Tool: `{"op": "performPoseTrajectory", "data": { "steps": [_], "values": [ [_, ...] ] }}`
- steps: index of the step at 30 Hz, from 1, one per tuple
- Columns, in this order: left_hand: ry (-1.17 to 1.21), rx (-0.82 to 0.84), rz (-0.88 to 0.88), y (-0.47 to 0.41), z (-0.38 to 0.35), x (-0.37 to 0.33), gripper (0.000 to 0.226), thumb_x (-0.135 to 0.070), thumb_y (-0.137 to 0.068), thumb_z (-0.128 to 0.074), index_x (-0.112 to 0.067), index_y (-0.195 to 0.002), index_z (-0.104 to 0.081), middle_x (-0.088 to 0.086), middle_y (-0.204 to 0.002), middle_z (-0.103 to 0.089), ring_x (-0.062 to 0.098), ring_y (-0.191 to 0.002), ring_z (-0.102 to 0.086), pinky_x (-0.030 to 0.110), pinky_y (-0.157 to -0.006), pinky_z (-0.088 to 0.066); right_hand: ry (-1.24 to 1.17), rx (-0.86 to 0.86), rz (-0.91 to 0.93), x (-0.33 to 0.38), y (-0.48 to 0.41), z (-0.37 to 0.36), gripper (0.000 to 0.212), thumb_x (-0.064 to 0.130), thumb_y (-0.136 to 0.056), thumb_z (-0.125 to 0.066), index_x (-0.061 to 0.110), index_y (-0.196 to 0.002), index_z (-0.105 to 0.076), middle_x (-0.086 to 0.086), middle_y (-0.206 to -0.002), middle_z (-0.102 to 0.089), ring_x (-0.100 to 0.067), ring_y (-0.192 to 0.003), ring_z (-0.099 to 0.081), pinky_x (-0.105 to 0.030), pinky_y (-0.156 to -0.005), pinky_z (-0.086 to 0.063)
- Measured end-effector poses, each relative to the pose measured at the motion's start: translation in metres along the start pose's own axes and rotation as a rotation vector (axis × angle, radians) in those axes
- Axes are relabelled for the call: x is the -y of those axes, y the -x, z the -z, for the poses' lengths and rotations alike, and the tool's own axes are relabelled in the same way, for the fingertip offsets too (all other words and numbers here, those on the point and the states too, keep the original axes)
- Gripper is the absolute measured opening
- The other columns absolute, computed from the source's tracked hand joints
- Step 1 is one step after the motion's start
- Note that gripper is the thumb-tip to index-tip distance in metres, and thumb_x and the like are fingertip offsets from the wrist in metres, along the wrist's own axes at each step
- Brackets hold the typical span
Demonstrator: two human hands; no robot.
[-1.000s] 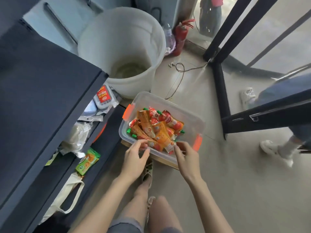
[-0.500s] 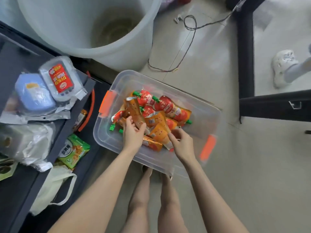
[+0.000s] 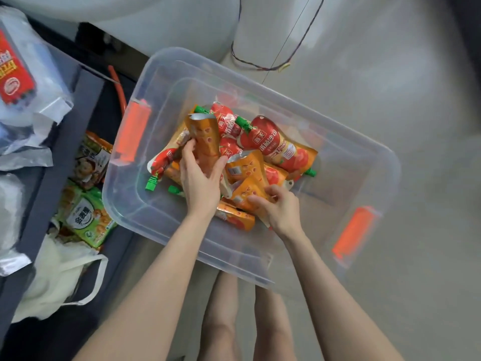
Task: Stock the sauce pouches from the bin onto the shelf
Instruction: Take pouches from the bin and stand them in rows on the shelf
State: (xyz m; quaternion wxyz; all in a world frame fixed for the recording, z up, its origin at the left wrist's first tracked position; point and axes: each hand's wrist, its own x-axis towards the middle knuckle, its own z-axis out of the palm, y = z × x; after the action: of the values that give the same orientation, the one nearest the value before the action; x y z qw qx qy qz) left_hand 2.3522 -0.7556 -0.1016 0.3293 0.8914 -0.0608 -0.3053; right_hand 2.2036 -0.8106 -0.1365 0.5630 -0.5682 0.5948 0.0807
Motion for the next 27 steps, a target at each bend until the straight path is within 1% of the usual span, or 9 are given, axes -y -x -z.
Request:
{"op": "performPoseTrajectory", "data": {
  "steps": [2, 4, 6, 8, 11, 14, 17, 21, 27],
  "values": [
    [0.003, -0.034, -0.004, -0.005, -0.001, -0.004, 0.069, -0.038, -0.079, -0.072, -0.018, -0.134, -0.036, 0.006, -0.133, -0.045, 0.024, -0.115, -0.051, 0.043, -0.096, -0.046, -0.165, -0.059, 0.003, 0.001, 0.004, 0.006, 0.02, 0.034, -0.076, -0.077, 0.018, -0.081, -0.066, 0.005, -0.077, -0.063, -0.02, -0.077, -0.061, -0.04, -0.067, -0.052],
    [-0.026, -0.032, -0.01, -0.009, -0.003, -0.007, 0.072, -0.038, -0.076, -0.074, -0.012, -0.132, -0.038, 0.008, -0.13, -0.042, 0.026, -0.11, -0.052, 0.035, -0.093, -0.045, -0.289, -0.129, 0.044, 0.002, 0.003, 0.014, 0.016, 0.029, -0.08, -0.074, 0.019, -0.075, -0.063, 0.01, -0.069, -0.062, -0.008, -0.066, -0.057, -0.028, -0.061, -0.049],
    [-0.06, 0.003, 0.002, -0.009, -0.007, -0.008, 0.072, -0.039, -0.075, -0.075, -0.011, -0.131, -0.039, 0.008, -0.129, -0.04, 0.025, -0.105, -0.053, 0.024, -0.083, -0.044, -0.385, -0.161, 0.06, 0.007, -0.002, 0.022, 0.013, 0.026, -0.085, -0.069, 0.019, -0.077, -0.062, 0.011, -0.069, -0.063, -0.001, -0.063, -0.057, -0.018, -0.059, -0.047],
    [-0.066, 0.02, 0.023, -0.008, -0.009, -0.007, 0.07, -0.041, -0.073, -0.075, -0.014, -0.127, -0.038, 0.006, -0.126, -0.042, 0.023, -0.104, -0.053, 0.019, -0.076, -0.043, -0.449, -0.171, 0.016, 0.01, -0.009, 0.026, 0.012, 0.026, -0.088, -0.066, 0.016, -0.084, -0.061, 0.009, -0.075, -0.066, -0.001, -0.066, -0.06, -0.018, -0.06, -0.048],
    [-0.056, 0.043, 0.057, -0.01, -0.011, -0.005, 0.071, -0.047, -0.07, -0.075, -0.016, -0.12, -0.035, 0.007, -0.117, -0.051, 0.024, -0.105, -0.054, 0.035, -0.086, -0.049, -0.538, -0.158, -0.034, 0.013, -0.017, 0.028, 0.015, 0.025, -0.089, -0.064, 0.012, -0.094, -0.058, 0.006, -0.08, -0.067, 0.003, -0.065, -0.064, -0.015, -0.058, -0.049],
    [-0.047, 0.051, 0.075, -0.017, -0.014, -0.008, 0.068, -0.045, -0.067, -0.079, -0.021, -0.111, -0.033, 0.009, -0.115, -0.057, 0.025, -0.103, -0.057, 0.04, -0.088, -0.048, -0.649, -0.074, -0.033, 0.015, -0.017, 0.026, 0.019, 0.021, -0.087, -0.067, 0.015, -0.104, -0.059, 0.008, -0.088, -0.073, -0.001, -0.078, -0.069, -0.016, -0.063, -0.051],
    [0.022, 0.048, 0.074, -0.024, -0.012, -0.009, 0.064, -0.034, -0.067, -0.082, -0.023, -0.103, -0.031, 0.007, -0.117, -0.057, 0.022, -0.102, -0.059, 0.033, -0.079, -0.048, -0.587, -0.043, 0.002, 0.016, -0.014, 0.022, 0.026, 0.021, -0.082, -0.073, 0.019, -0.106, -0.065, 0.009, -0.092, -0.074, -0.004, -0.083, -0.07, -0.015, -0.063, -0.052],
    [0.091, 0.132, 0.095, -0.023, -0.004, -0.004, 0.06, -0.033, -0.071, -0.079, -0.025, -0.106, -0.031, 0.001, -0.112, -0.058, 0.015, -0.095, -0.062, 0.019, -0.065, -0.046, -0.585, -0.08, 0.017, 0.016, -0.01, 0.024, 0.016, 0.021, -0.081, -0.074, 0.019, -0.097, -0.071, 0.011, -0.086, -0.076, -0.006, -0.08, -0.071, -0.015, -0.062, -0.053],
    [0.198, 0.204, 0.102, -0.008, 0.011, 0.001, 0.054, -0.029, -0.08, -0.072, -0.025, -0.118, -0.033, -0.013, -0.099, -0.064, -0.002, -0.085, -0.065, 0.015, -0.065, -0.051, -0.608, -0.215, 0.082, 0.025, 0.002, 0.042, 0.009, 0.011, -0.08, -0.074, 0.019, -0.081, -0.069, 0.016, -0.071, -0.073, 0.004, -0.067, -0.065, -0.011, -0.059, -0.049]
  ]
}}
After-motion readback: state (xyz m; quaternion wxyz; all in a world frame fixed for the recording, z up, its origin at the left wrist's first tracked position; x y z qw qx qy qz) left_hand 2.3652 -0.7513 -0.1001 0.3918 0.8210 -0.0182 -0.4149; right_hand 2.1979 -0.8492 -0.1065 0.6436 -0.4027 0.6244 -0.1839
